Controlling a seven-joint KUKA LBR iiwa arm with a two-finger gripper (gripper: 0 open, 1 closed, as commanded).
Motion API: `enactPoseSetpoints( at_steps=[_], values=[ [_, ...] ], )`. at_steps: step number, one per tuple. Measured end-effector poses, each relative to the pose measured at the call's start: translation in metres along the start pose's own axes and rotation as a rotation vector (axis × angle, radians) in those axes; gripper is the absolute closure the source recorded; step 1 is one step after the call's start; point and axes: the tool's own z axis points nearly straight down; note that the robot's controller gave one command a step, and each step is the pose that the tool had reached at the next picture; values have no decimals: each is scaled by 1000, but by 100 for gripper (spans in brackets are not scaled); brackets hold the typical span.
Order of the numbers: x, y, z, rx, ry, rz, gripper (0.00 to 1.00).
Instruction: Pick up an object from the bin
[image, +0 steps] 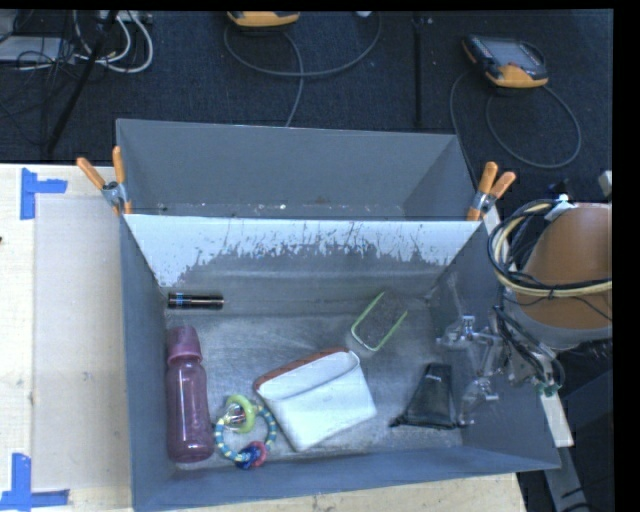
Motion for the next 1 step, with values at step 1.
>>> enactPoseSetpoints(
  at_steps=[1],
  values=[
    [-22, 11, 60, -2, 2, 7, 0]
  ],
)
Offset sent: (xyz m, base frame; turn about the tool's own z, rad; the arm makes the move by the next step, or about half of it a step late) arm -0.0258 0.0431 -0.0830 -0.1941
